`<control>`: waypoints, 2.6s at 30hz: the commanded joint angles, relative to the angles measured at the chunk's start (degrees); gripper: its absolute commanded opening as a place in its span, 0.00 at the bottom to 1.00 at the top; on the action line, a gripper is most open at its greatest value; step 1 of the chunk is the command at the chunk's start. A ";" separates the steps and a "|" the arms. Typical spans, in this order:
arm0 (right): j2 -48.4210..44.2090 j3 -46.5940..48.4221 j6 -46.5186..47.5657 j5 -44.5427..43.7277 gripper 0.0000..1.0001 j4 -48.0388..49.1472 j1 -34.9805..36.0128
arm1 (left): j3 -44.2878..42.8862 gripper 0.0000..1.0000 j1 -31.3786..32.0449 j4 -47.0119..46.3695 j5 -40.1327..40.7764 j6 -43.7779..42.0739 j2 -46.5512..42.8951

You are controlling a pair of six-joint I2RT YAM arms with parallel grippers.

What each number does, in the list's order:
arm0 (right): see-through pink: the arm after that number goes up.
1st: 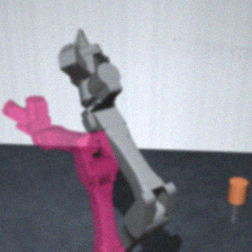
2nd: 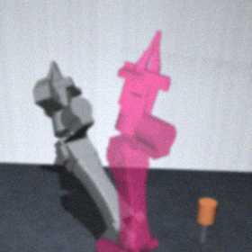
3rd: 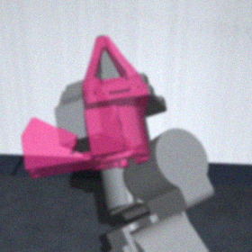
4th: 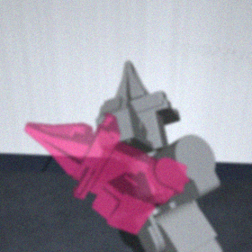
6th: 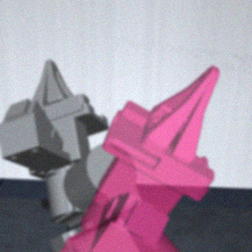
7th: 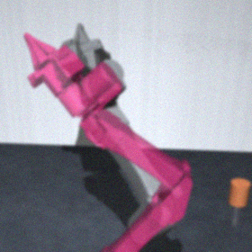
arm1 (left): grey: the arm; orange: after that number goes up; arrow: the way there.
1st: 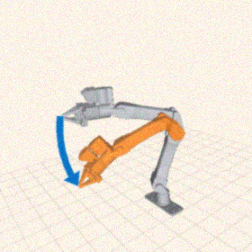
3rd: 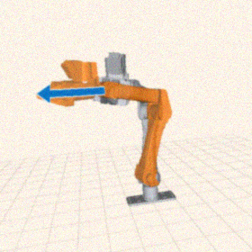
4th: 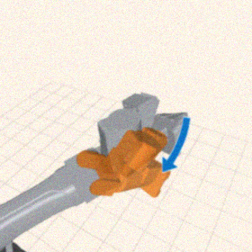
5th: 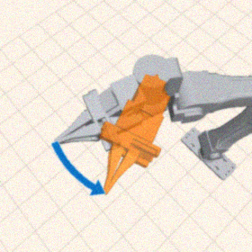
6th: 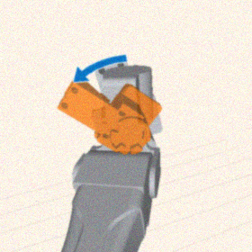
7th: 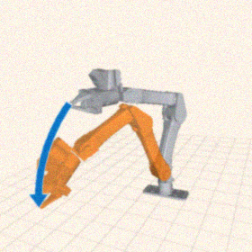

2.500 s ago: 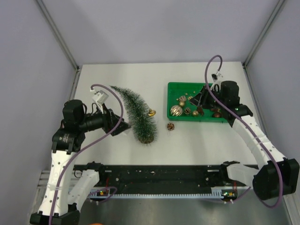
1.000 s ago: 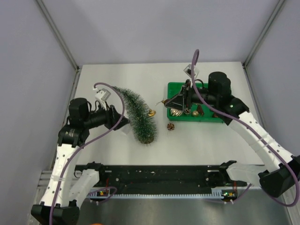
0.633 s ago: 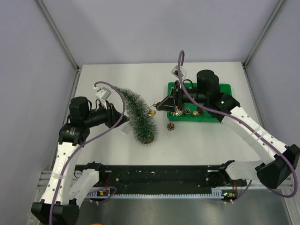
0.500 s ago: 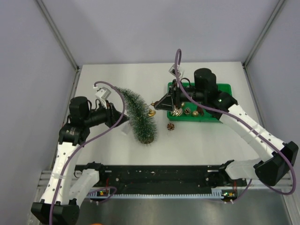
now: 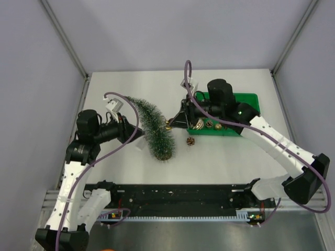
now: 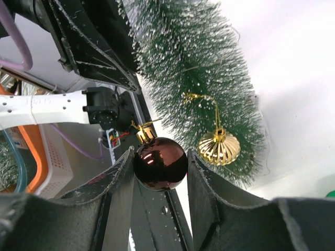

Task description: Decorate the small christmas tree

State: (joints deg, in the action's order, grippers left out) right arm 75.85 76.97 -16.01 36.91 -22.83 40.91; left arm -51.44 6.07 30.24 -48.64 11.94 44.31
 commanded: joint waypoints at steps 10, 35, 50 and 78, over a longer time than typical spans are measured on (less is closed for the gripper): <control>-10.37 -4.63 -1.92 -8.43 0.22 -3.62 4.53 | 2.92 0.65 0.17 -4.30 -0.05 3.25 -0.90; -13.80 -9.99 -3.68 -11.59 0.21 -2.75 5.76 | -0.25 0.70 -11.87 -8.85 -13.66 -5.63 4.72; -15.12 -11.31 -5.44 -10.98 0.20 -0.64 5.68 | 0.46 0.71 -11.51 -23.91 -23.16 -4.64 13.43; -14.25 -29.42 -16.07 -15.98 0.18 15.70 6.91 | 10.57 0.00 -4.13 -31.73 -20.89 5.80 7.46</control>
State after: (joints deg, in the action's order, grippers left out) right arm 61.60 47.97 -28.95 23.24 -15.05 46.81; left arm -42.11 0.25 4.58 -70.81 13.50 54.96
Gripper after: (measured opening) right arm 0.393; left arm 0.018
